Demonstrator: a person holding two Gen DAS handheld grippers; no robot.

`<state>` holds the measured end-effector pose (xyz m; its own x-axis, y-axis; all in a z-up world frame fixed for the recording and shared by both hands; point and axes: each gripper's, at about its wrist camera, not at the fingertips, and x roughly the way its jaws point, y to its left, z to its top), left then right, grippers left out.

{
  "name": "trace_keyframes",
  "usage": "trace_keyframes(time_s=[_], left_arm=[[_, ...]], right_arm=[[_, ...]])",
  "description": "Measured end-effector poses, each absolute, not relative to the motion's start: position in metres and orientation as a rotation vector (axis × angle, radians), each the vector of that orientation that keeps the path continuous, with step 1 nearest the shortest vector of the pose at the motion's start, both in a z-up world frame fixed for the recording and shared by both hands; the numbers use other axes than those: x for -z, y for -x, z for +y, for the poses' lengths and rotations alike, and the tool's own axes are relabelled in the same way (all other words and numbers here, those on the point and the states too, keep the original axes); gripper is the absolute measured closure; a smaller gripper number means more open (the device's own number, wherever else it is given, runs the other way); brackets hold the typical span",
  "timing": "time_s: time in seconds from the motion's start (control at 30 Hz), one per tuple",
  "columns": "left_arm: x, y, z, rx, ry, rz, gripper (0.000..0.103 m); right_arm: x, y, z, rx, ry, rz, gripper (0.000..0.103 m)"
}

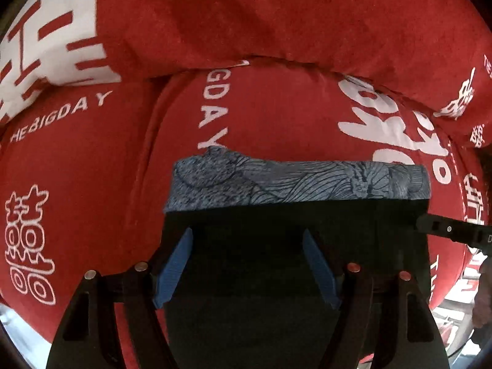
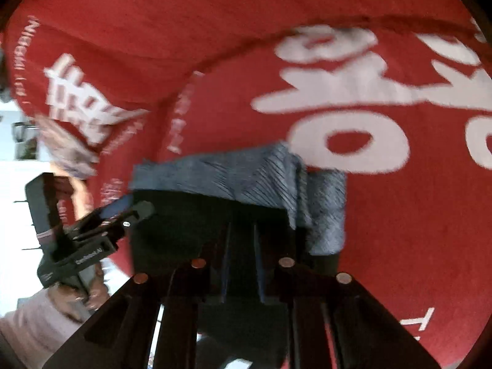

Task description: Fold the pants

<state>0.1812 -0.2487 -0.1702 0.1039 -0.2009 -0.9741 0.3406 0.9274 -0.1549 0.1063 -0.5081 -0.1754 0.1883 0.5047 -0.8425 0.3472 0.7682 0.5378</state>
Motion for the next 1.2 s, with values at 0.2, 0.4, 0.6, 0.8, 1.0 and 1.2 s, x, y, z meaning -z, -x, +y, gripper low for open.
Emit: trace_keyframes(time_s=[0.2, 0.4, 0.6, 0.8, 1.0, 1.2], left_arm=[[0.151, -0.164, -0.23, 0.32, -0.171, 1.485, 0.028], [0.121, -0.136, -0.218, 0.316, -0.176, 1.513, 0.006], [0.088, -0.112, -0.219, 0.329, -0.307, 1.496, 0.006], [0.052, -0.101, -0.219, 0.369, -0.337, 1.455, 0.0], [0.036, -0.095, -0.209, 0.356, -0.347, 1.456, 0.0], [0.006, -0.081, -0.203, 0.411, -0.378, 1.376, 0.0]], right_arm=[[0.162, -0.068, -0.532, -0.046, -0.842, 1.423, 0.082], [0.12, -0.027, -0.521, 0.018, -0.858, 1.387, 0.078], [0.086, 0.003, -0.499, 0.123, -0.889, 1.328, 0.073], [0.047, 0.02, -0.473, 0.171, -0.808, 1.307, 0.044], [0.012, 0.024, -0.443, 0.286, -0.576, 1.303, 0.017], [-0.011, 0.018, -0.401, 0.307, -0.253, 1.305, 0.0]])
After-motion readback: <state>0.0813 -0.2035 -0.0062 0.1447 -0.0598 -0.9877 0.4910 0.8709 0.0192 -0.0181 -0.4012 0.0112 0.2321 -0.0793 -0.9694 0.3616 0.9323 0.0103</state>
